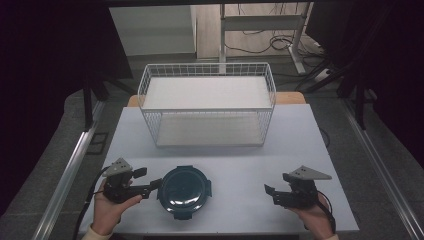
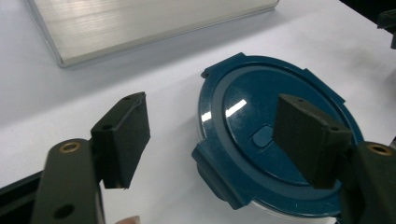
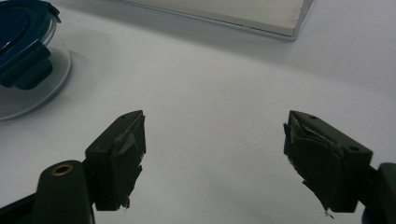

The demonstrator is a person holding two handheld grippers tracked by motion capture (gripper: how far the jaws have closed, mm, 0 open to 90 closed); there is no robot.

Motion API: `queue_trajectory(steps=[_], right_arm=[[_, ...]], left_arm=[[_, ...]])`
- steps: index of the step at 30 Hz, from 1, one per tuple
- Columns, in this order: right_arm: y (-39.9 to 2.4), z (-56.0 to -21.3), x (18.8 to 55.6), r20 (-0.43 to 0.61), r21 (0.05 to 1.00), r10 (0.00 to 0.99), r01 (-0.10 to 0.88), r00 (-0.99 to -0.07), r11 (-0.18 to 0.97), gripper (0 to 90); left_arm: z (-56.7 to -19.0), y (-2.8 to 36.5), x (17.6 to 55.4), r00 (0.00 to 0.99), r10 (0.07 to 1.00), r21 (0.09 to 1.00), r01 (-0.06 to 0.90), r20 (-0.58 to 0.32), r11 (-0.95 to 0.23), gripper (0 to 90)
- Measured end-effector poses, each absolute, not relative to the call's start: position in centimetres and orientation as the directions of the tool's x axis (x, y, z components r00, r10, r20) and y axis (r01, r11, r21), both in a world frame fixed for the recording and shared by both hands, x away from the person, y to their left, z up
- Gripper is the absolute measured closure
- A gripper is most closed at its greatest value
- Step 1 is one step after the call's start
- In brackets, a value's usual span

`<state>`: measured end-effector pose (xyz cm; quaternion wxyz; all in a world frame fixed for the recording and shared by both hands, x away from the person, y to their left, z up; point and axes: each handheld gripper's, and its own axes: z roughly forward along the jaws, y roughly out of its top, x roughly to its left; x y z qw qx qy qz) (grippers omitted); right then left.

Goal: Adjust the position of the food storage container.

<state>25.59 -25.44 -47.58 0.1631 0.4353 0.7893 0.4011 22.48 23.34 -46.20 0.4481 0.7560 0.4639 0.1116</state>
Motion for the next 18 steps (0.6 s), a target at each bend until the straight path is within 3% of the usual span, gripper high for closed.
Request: queue_trajectory(steps=[11, 18], right_arm=[[-25.6, -47.3, 25.5, 0.069, 0.8, 0.836, 0.531, -0.544, 0.28, 21.5], [-25.8, -47.5, 25.6, 0.071, 0.788, 0.846, 0.55, -0.529, 0.277, 21.4]], left_arm=[[-45.6, 22.9, 21.4, 0.57, 0.795, 0.781, 0.587, -0.209, -0.215, 39.2], [-45.9, 22.9, 20.5, 0.581, 0.792, 0.765, 0.591, -0.184, -0.256, 65.3]])
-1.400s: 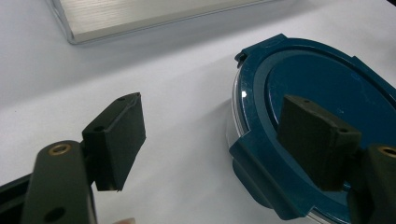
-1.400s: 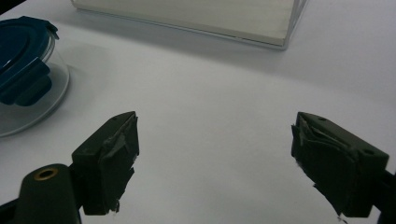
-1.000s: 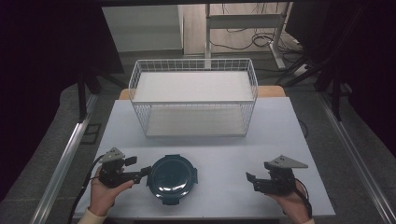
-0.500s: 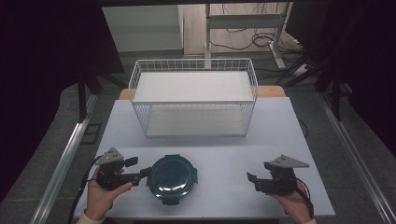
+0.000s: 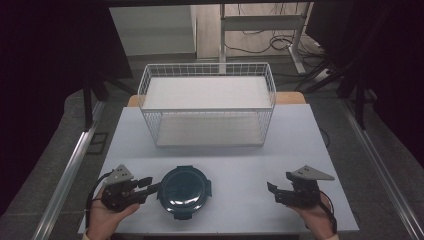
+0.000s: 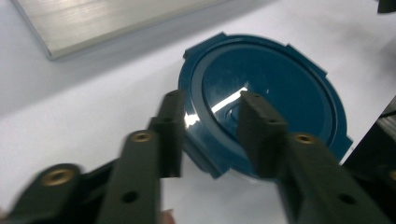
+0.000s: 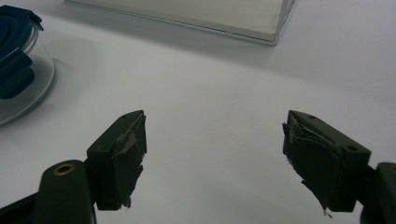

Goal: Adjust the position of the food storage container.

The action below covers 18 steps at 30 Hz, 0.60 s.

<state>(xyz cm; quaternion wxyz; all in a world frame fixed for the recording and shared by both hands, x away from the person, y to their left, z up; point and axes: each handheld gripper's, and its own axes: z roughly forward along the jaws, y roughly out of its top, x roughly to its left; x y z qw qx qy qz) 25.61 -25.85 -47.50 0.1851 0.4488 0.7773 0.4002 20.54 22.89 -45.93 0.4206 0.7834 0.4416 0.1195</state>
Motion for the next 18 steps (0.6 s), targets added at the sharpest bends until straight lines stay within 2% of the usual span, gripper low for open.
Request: queue_trajectory(steps=[6, 11, 18], right_arm=[[-25.7, -47.6, 25.6, 0.063, 0.784, 0.845, 0.551, -0.53, 0.287, 21.7], [-25.6, -47.8, 25.6, 0.059, 0.779, 0.843, 0.553, -0.534, 0.295, 21.7], [-25.3, -47.8, 25.6, 0.042, 0.774, 0.84, 0.549, -0.54, 0.315, 21.7]], left_arm=[[-46.3, 23.4, 19.5, 0.589, 0.785, 0.754, 0.601, -0.192, -0.267, 84.0], [-46.7, 23.2, 18.8, 0.601, 0.773, 0.742, 0.609, -0.203, -0.279, 89.5], [-48.0, 23.0, 18.0, 0.604, 0.768, 0.706, 0.639, -0.214, -0.306, 89.9]])
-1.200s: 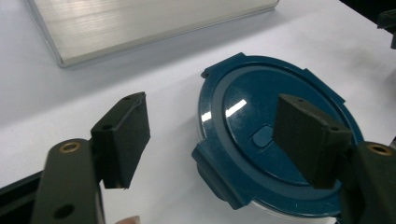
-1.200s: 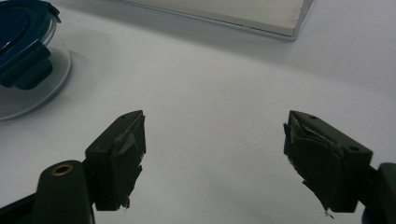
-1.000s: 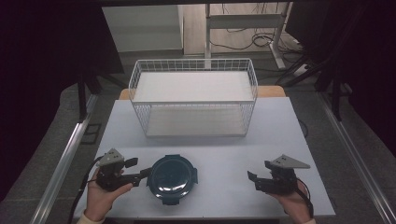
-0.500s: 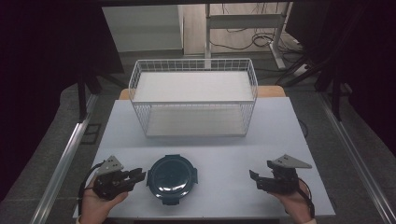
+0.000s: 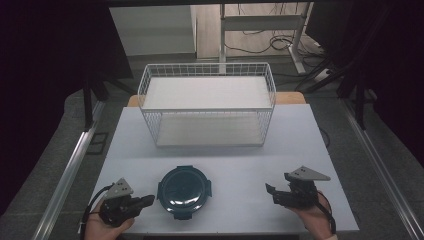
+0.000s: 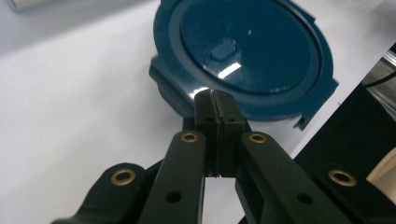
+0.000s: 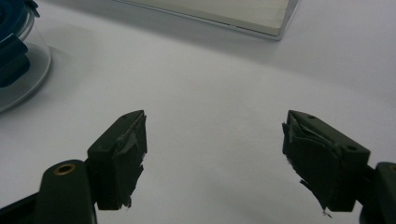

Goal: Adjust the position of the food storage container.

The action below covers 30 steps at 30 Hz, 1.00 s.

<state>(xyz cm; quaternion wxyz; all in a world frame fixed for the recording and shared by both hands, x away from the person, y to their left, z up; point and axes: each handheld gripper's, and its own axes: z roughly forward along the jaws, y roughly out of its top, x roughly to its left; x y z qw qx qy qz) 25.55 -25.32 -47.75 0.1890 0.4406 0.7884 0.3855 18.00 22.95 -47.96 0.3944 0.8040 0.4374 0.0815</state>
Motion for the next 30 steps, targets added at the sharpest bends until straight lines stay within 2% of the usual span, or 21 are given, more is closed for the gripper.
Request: queue_trajectory(steps=[17, 30], right_arm=[[-25.6, -48.1, 25.8, 0.042, 0.762, 0.855, 0.571, -0.517, 0.307, 21.7], [-25.6, -48.2, 25.9, 0.047, 0.759, 0.857, 0.577, -0.513, 0.304, 21.9]], left_arm=[[-49.6, 21.5, 17.5, 0.649, 0.72, 0.656, 0.658, -0.245, -0.37, 89.9], [-50.3, 20.9, 18.3, 0.641, 0.731, 0.634, 0.671, -0.235, -0.384, 89.9]])
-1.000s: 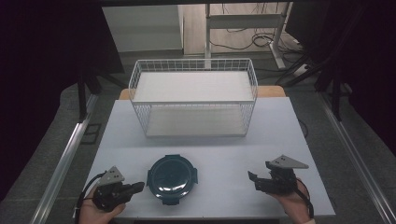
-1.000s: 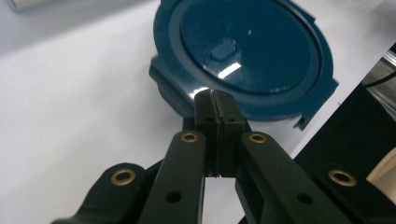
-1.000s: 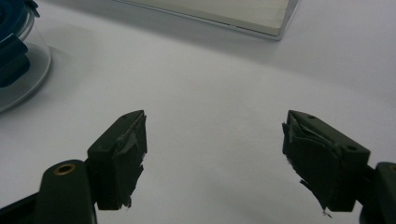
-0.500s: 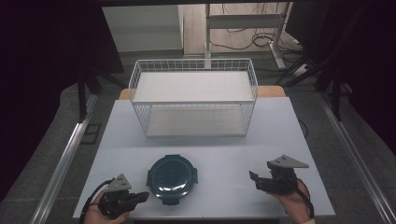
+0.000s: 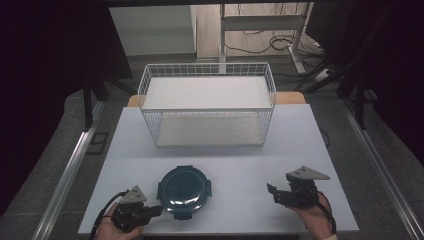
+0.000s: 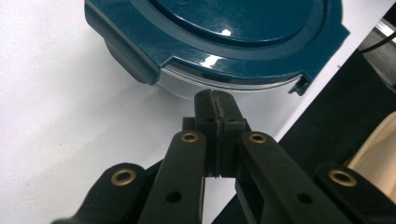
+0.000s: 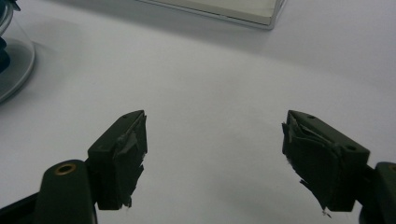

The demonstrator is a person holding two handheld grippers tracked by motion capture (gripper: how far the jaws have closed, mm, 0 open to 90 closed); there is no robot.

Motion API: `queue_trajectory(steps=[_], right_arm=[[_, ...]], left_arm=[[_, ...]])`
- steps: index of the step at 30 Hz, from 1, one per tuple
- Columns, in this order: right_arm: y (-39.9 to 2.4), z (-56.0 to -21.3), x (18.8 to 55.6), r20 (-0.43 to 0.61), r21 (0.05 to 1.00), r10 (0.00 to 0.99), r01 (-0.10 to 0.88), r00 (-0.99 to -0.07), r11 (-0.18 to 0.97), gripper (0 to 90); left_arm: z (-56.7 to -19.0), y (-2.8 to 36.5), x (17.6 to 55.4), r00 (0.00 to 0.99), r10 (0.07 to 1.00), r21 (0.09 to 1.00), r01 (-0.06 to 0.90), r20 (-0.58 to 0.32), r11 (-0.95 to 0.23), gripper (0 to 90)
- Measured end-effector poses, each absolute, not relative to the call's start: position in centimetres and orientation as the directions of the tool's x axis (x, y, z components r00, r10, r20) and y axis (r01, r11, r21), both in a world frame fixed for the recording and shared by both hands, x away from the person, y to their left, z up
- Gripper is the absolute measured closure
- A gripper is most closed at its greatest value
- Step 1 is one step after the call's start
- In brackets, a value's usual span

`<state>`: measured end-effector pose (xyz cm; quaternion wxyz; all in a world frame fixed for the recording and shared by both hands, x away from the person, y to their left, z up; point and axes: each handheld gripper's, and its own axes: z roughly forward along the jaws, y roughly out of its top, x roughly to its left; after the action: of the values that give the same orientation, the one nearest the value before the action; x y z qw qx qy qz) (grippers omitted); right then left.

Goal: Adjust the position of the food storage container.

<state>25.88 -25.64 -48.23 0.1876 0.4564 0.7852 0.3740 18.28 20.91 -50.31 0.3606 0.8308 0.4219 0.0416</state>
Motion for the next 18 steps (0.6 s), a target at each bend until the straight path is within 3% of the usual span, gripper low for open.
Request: queue_trajectory(steps=[18], right_arm=[[-25.42, -48.5, 25.96, 0.048, 0.747, 0.852, 0.585, -0.522, 0.316, 22.9]], left_arm=[[-50.8, 20.24, 19.25, 0.639, 0.725, 0.61, 0.689, -0.256, -0.392, 90.0]])
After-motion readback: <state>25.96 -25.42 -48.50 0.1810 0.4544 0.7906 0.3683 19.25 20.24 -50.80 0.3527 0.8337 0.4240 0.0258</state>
